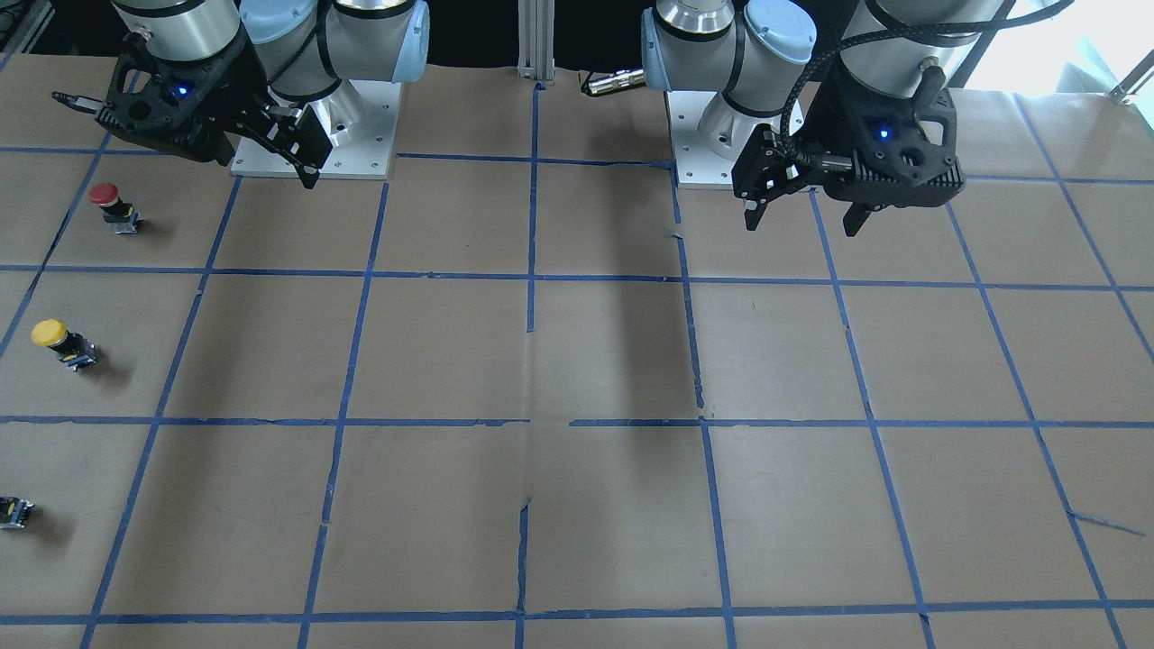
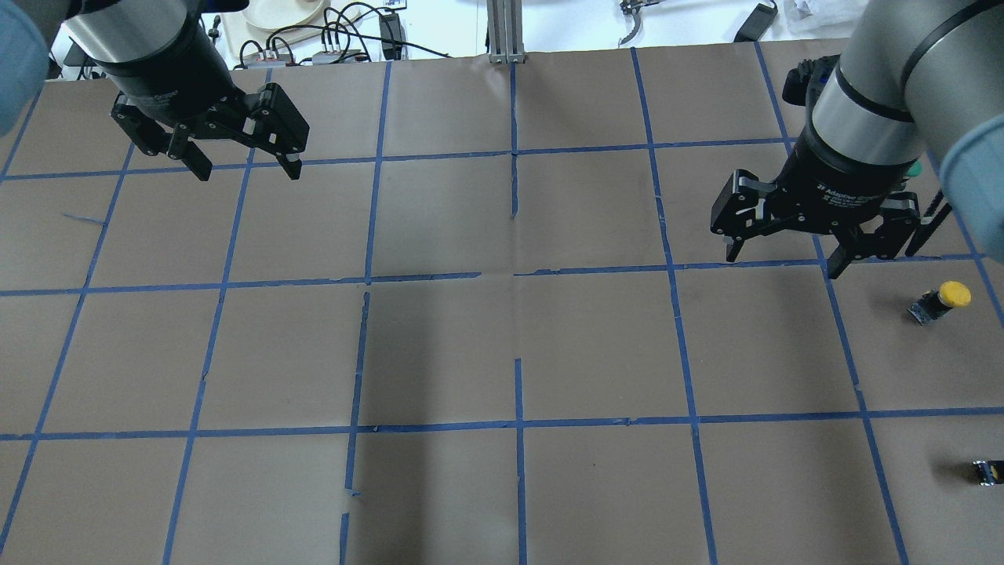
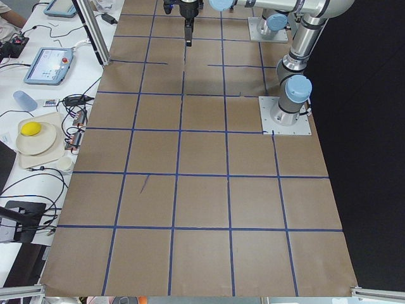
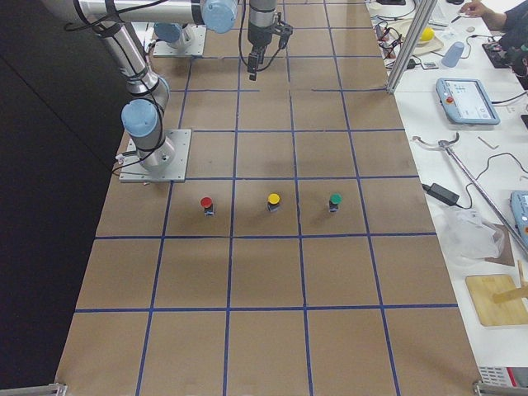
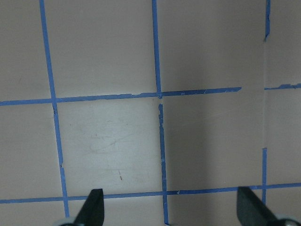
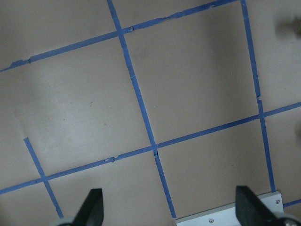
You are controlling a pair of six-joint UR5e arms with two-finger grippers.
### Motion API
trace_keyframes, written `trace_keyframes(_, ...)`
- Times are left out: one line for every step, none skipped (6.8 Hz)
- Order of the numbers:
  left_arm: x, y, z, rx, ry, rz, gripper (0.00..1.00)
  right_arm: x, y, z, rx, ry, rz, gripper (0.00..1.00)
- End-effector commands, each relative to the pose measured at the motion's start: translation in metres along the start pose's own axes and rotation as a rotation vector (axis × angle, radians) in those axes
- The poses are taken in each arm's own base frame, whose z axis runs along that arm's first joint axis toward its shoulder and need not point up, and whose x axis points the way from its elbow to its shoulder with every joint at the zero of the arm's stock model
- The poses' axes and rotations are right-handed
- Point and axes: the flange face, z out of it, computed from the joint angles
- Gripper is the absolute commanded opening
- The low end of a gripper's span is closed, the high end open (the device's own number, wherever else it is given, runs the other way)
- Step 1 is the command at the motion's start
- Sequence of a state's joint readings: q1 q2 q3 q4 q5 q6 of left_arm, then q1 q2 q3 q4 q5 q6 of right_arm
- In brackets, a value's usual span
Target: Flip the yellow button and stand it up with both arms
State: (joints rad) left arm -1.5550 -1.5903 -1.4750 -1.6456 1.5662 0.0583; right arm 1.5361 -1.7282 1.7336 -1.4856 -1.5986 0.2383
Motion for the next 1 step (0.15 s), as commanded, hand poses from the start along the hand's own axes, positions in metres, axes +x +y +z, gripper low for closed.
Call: trace_keyframes(-0.0005, 0.0002, -0.0003, 0.002, 0.0, -0.001, 1.0, 0.0002, -0.0003, -0.0007, 0.005, -0.001, 0.002, 1.0)
